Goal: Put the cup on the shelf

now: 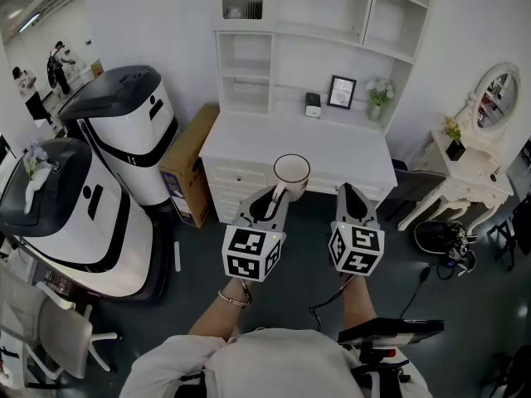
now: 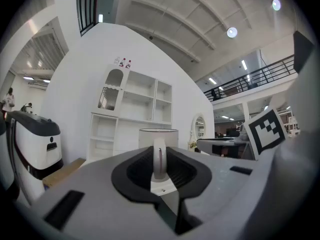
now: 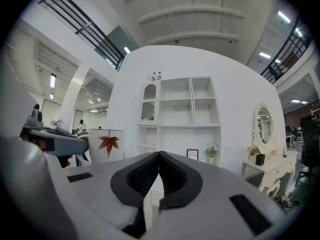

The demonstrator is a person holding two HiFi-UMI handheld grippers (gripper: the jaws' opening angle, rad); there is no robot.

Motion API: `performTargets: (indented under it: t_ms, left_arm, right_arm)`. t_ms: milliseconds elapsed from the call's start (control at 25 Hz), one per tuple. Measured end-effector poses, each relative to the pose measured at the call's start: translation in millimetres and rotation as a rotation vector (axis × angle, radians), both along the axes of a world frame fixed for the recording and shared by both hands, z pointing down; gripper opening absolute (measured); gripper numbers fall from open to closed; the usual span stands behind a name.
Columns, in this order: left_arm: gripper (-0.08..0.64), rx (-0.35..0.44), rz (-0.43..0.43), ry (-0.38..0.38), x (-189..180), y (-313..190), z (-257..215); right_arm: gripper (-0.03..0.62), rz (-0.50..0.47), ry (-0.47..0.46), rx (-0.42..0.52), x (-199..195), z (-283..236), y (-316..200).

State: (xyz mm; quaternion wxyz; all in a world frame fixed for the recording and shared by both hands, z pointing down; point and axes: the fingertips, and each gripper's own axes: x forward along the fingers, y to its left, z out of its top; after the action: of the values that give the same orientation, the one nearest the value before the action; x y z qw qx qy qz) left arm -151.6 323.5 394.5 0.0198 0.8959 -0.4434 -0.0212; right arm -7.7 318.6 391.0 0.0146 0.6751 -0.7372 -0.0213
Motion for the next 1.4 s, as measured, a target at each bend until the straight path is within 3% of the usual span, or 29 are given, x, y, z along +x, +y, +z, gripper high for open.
performTargets:
  t_ms: [760, 1400]
  left_arm:
    - [0.063, -0.007, 0.007, -0.025, -2.3, -23.7, 11.6]
    - [0.063, -0.021, -0.037, -0.009, 37.2, -133.9, 18.2]
  right_arm:
    - [0.023, 0.014, -0.098, -0.037, 2.2, 27.4, -30.2]
    - [0.023, -0.029, -0.086, -0.041, 44.6, 25.8, -145.6]
